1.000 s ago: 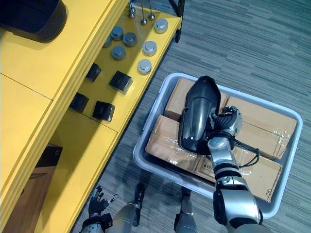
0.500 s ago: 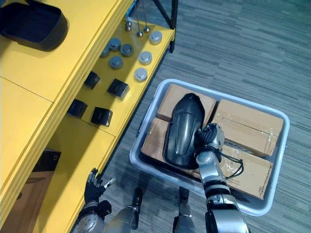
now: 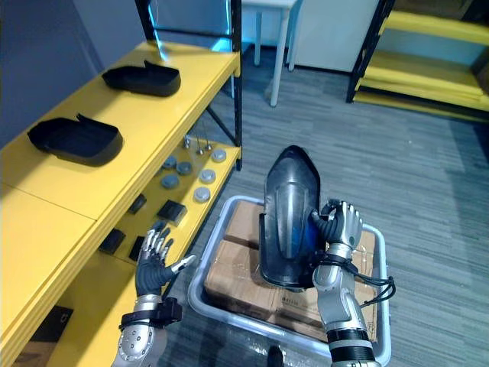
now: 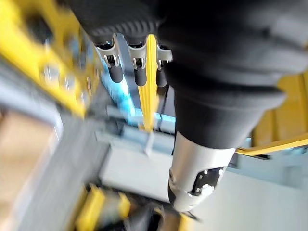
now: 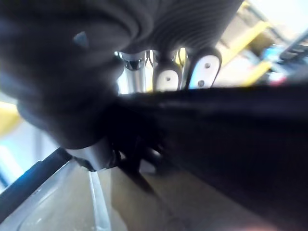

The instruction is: Walk over and take plastic housings, then place them on the shelf

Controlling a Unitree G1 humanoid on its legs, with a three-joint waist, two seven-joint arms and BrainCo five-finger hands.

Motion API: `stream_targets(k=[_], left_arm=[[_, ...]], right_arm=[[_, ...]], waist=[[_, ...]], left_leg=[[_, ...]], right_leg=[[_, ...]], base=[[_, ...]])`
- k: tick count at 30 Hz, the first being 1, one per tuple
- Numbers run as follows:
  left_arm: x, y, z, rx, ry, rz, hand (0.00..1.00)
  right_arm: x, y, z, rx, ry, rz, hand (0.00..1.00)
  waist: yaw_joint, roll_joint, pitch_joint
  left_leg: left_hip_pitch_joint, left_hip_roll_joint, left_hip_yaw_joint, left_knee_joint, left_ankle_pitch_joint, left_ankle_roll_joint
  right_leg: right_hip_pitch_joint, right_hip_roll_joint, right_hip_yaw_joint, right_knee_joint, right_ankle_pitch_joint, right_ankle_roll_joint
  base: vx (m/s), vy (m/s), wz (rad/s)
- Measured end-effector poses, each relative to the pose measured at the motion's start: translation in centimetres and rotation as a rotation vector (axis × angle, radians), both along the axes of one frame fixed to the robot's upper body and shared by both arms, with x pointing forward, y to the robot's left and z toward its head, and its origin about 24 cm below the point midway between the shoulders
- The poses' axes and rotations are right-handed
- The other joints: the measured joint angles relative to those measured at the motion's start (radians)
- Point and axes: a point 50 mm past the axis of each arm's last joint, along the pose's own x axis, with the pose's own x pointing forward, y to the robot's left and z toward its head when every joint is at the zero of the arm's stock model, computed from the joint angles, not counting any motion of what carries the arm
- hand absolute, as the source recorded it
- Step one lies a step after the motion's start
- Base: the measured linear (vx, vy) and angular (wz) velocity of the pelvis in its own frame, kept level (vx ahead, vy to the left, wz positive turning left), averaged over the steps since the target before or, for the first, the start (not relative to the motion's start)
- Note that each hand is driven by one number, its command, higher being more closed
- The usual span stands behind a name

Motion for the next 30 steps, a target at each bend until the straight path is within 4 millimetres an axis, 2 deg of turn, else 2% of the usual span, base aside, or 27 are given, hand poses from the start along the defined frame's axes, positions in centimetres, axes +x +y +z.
stream_targets(k=[5,11,17,18,22,25,27,30], left_arm=[[1.7,-2.7,0.4,-0.108,0.036,-0.233,0.0],[2.4,-4.7,-0.3,-0.12,0.108,-0.347,0.0],[2.8,-4.9,-1.5,-0.13,0.183,-0.367,0.0],[2.8,-5.0,-1.5,-0.127,0.189,-0.364,1.0],[3.2,-5.2,-2.1,-0.096,0.242,-0.318,1.0],[3.6,-5.0,-2.2,-0.107,0.274,-0.243,1.0],[3.9,-4.1,-1.7,-0.136,0.266,-0.171,1.0],[4.3,-2.8,-0.9,-0.163,0.242,-0.088,1.0]], right_arm=[[-0.8,3.0,1.2,-0.058,-0.073,0.125,1.0],[-2.1,6.3,1.1,-0.052,-0.103,0.264,1.0],[-2.7,8.0,0.8,-0.007,-0.118,0.314,1.0],[-2.9,8.1,0.9,-0.004,-0.125,0.317,1.0],[-3.6,9.0,1.1,0.028,-0.164,0.341,1.0],[-4.1,9.6,0.6,0.061,-0.161,0.359,1.0],[-4.4,9.9,-0.2,0.078,-0.142,0.368,1.0],[-4.6,10.8,-0.1,0.107,-0.154,0.409,1.0]], waist=[[-0.003,-0.009,-0.055],[-0.022,-0.022,-0.097],[-0.023,-0.024,-0.145],[-0.023,-0.024,-0.148],[-0.025,-0.027,-0.169],[-0.031,-0.031,-0.178],[-0.019,-0.036,-0.18],[-0.007,-0.036,-0.177]], left_leg=[[0.03,0.0,0.0,-0.031,0.016,0.0],[0.062,0.0,0.0,-0.061,0.031,-0.004],[0.064,0.001,-0.002,-0.075,0.04,-0.006],[0.064,0.001,-0.003,-0.076,0.041,-0.007],[0.074,0.0,-0.013,-0.081,0.049,-0.007],[0.077,-0.003,-0.04,-0.08,0.054,-0.009],[0.074,-0.001,-0.063,-0.072,0.055,-0.012],[0.047,0.005,-0.093,-0.043,0.047,-0.025]], right_leg=[[0.017,-0.003,-0.006,-0.001,-0.002,0.002],[0.041,-0.005,-0.013,-0.001,-0.005,0.004],[0.04,-0.005,-0.018,-0.001,-0.007,0.004],[0.04,-0.005,-0.019,-0.001,-0.007,0.003],[0.048,-0.006,-0.026,-0.001,-0.007,0.003],[0.067,-0.009,-0.054,-0.001,-0.009,0.0],[0.082,-0.005,-0.075,0.003,-0.017,-0.007],[0.081,0.007,-0.101,0.013,-0.024,-0.017]], base=[[0.0,-0.002,0.01],[-0.01,-0.009,0.02],[-0.01,-0.011,0.01],[0.03,-0.014,0.04],[0.04,-0.004,0.06],[0.01,-0.003,0.26],[-0.03,-0.015,0.28],[-0.08,-0.064,0.28]])
